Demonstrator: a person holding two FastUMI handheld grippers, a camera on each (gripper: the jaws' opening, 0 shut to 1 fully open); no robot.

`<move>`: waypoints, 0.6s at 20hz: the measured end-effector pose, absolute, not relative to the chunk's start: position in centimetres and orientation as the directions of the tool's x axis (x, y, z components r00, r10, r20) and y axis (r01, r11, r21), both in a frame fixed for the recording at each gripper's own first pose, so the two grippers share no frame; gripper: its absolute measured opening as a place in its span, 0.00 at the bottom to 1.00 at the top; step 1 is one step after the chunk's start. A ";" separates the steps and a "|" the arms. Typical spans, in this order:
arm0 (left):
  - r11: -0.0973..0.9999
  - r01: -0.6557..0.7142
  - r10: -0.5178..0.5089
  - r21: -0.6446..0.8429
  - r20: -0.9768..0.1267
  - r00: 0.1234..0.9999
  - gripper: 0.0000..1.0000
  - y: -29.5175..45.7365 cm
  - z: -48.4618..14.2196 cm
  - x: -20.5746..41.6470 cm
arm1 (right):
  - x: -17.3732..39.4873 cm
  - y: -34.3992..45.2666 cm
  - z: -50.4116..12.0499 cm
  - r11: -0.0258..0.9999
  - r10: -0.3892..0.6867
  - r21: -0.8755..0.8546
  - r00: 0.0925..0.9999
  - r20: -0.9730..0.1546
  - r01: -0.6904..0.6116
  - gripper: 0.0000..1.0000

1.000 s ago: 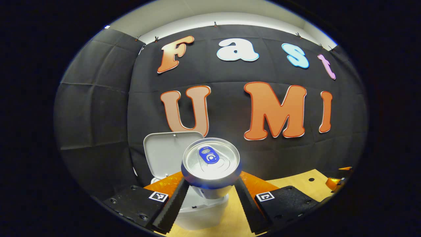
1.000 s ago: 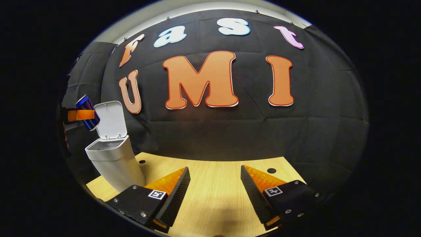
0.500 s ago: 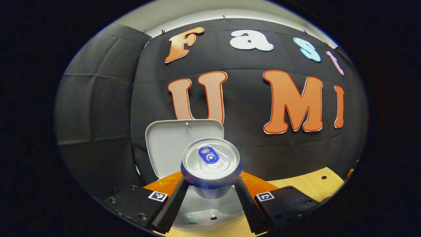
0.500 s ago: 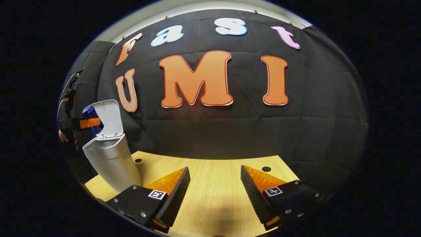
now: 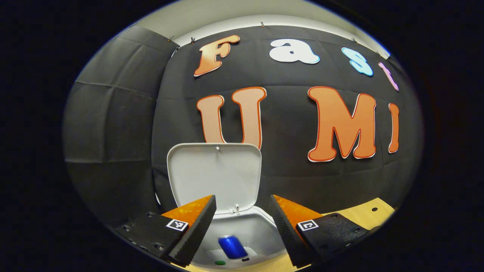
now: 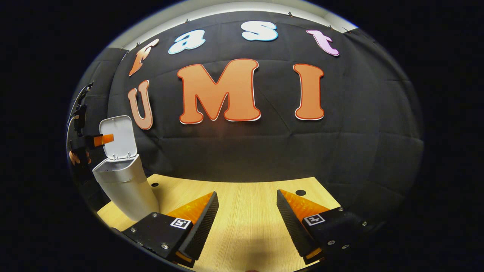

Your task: Press the lid of the desktop garbage bin to open it, pick up the crumpled paper on the desktop and throw it into the bin, then pick up the pop can on the desktop and drop it into the bin, and finally close the garbage bin lid.

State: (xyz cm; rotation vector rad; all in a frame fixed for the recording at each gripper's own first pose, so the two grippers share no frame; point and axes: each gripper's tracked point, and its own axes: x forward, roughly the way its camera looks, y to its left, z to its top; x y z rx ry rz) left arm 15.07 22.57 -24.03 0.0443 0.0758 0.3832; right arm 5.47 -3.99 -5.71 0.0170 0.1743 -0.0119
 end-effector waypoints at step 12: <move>0.917 -0.392 0.391 0.077 0.027 0.920 0.89 24.4 -16.1 16.8 | 5.4 -4.6 -6.2 0.999 -0.022 0.029 0.983 -0.184 0.027 0.92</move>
